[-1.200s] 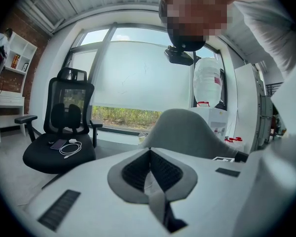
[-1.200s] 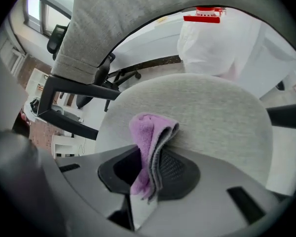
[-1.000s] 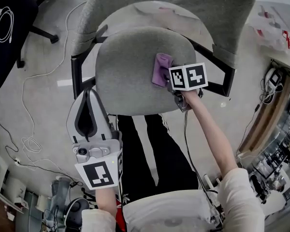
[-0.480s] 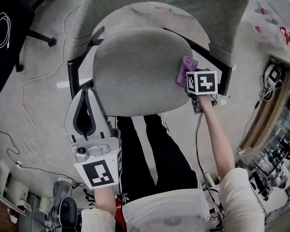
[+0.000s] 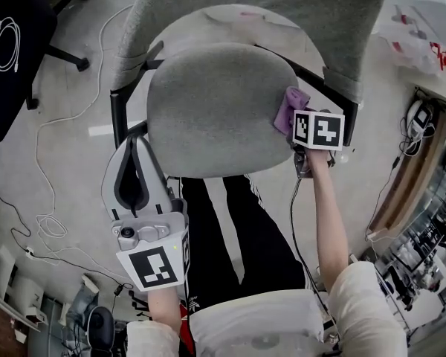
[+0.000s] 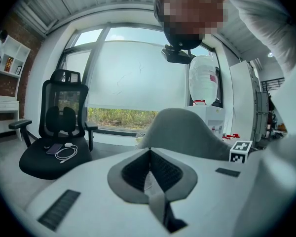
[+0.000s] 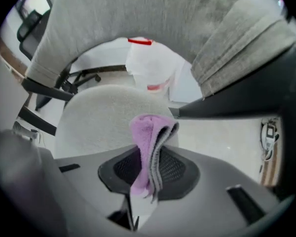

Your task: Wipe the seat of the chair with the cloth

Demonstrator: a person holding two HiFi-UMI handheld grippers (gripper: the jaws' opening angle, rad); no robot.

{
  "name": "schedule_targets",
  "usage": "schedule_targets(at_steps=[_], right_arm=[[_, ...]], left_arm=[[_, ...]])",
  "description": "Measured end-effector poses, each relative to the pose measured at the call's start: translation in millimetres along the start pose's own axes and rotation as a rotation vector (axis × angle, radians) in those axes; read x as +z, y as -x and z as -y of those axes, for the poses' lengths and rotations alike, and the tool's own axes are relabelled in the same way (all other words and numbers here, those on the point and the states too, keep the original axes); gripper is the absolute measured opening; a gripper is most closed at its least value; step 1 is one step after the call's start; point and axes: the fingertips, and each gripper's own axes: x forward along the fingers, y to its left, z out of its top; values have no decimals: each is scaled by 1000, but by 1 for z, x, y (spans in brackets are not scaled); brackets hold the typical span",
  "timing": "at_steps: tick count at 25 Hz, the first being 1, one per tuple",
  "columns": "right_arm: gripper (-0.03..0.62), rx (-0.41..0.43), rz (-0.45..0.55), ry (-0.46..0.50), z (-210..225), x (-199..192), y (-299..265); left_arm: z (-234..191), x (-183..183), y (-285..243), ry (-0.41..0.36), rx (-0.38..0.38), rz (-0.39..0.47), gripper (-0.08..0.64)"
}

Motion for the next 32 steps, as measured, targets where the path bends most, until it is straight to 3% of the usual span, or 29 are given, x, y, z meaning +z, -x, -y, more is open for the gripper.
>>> schedule_targets(at_steps=[4,7,11,15,22,32], right_arm=[[87,178,119,4,-63,13,40],[87,336,145,42,-132,11,53],[87,531,84,116,-231,-13,47],[87,649,18,183,-307,-41,39],[87,714,-77,197,-375,-73,5],[87,647,-39,271,-379,-90,-20]], left_arm=[[-8,-2,6,3,10,1,12],[-16,-2,11,7,26,3,12],[-27,3,18,2,39,14,12],[-37,4,23,2,48,17,12],[-52,-8,30,-2,71,-5,12],[-47,-17,30,-21,62,-29,12]])
